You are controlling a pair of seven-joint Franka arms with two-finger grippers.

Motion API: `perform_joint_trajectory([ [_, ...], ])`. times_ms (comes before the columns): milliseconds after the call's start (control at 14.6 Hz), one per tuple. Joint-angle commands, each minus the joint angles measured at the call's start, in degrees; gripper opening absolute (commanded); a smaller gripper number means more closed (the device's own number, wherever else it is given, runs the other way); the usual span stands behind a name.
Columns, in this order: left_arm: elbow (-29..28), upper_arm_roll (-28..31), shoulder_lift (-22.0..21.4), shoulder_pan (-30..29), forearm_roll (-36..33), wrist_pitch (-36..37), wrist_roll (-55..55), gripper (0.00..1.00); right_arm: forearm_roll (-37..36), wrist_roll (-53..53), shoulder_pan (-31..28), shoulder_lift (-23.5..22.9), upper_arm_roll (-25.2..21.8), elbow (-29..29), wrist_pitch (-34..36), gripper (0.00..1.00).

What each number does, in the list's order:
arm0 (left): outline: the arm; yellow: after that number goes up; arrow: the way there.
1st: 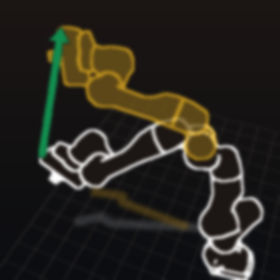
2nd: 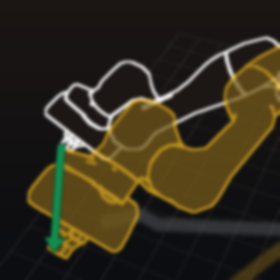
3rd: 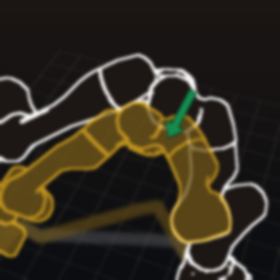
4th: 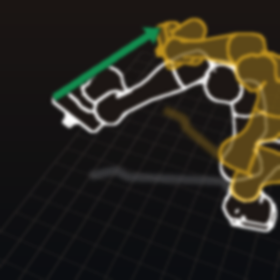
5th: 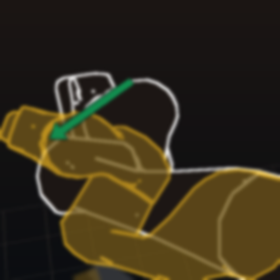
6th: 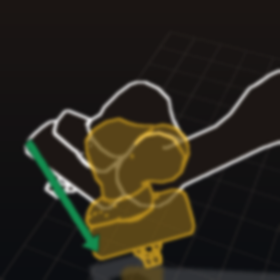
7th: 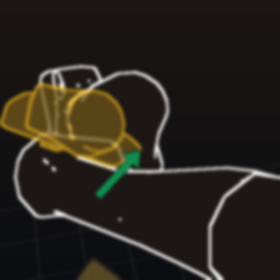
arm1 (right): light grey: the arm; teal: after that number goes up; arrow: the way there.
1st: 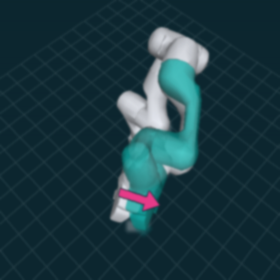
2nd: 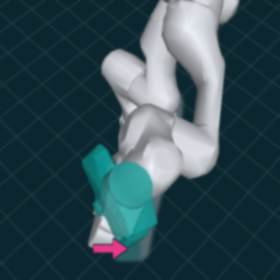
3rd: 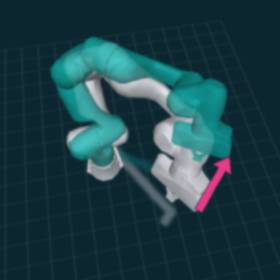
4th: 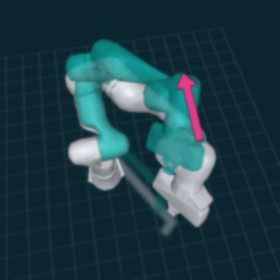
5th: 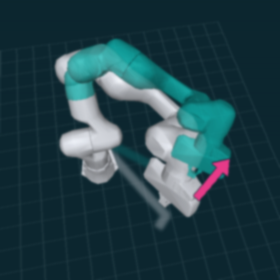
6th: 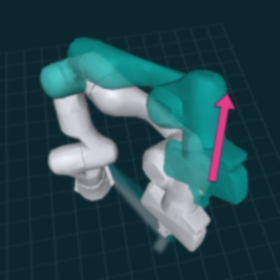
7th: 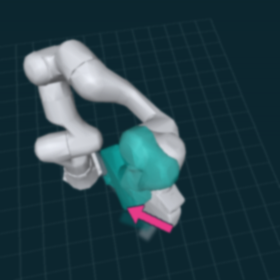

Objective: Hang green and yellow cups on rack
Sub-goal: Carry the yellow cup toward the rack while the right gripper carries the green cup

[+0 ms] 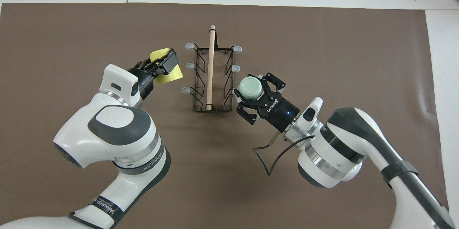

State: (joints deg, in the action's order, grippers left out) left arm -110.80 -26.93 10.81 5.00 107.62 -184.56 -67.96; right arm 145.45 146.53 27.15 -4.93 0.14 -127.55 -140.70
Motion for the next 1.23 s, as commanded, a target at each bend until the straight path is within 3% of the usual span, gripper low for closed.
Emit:
perform_joint_trajectory([
  [0,3.31,0.04,3.34,0.45,-0.92,-2.73,-1.56,0.0,5.28,3.14,1.68,-1.75,-0.05,1.78,-0.01,0.0],
  [342,3.67,-1.55,3.78,0.45,-0.4,-4.14,-1.47,0.0,5.81,3.32,1.77,-2.27,-0.05,2.05,0.24,0.0],
  [752,3.49,-4.18,4.22,0.45,0.13,-7.92,-1.21,0.0,11.34,9.46,2.2,-9.39,-0.05,3.36,8.85,0.0],
  [1161,2.44,-7.87,4.13,0.45,0.83,-15.57,0.45,0.0,12.66,10.88,2.47,-11.77,-0.05,3.36,10.87,0.0],
])
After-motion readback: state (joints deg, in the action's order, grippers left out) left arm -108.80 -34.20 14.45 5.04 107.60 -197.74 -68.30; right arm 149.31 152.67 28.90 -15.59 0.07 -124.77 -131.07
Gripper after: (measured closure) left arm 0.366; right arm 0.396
